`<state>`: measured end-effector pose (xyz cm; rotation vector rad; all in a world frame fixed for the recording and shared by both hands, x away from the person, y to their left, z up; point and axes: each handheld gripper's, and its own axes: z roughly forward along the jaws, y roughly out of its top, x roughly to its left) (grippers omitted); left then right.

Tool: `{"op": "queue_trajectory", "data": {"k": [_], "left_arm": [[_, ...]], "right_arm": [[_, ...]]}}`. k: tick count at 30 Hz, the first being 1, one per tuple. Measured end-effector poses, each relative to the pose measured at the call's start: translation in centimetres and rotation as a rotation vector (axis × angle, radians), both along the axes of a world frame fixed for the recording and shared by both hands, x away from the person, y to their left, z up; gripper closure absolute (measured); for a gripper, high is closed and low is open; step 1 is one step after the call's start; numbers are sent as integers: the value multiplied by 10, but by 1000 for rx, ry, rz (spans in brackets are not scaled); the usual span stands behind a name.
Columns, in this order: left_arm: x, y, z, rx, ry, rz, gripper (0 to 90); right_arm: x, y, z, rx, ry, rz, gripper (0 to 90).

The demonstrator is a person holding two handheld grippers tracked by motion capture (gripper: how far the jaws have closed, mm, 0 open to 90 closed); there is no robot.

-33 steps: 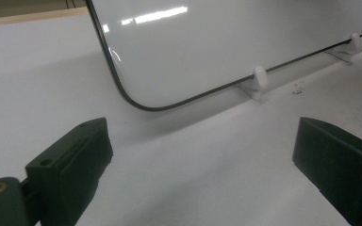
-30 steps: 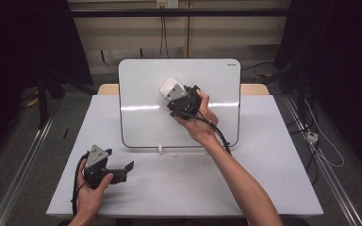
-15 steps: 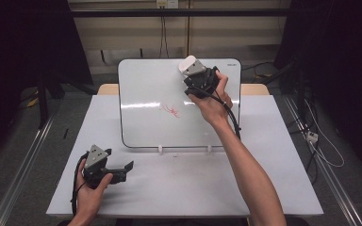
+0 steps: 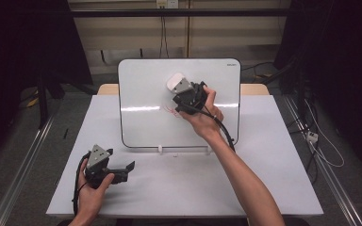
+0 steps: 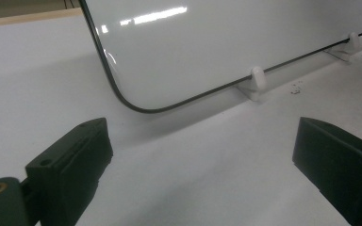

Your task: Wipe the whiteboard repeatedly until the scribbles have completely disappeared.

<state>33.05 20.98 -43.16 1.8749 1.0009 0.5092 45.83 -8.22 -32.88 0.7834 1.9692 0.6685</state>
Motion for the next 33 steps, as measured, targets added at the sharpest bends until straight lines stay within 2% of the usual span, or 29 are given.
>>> {"op": "queue_trajectory", "data": {"k": [6,10,14,22,29,33], "left_arm": [[0,0,0,2,-2,0,48],[0,0,1,-3,-7,1,48],[0,2,0,-5,-1,3,48],[-2,6,2,-13,-12,10,48],[-1,5,3,3,-14,2,48],[-1,5,2,-10,-14,8,48]], "right_arm": [[-9,16,-14,-18,-6,26,318],[-6,15,-11,-12,9,34,318],[-2,13,-5,12,-2,23,318],[20,1,22,52,-19,-39,318],[32,4,35,72,-19,-67,318],[34,4,37,74,-20,-76,317]]}}
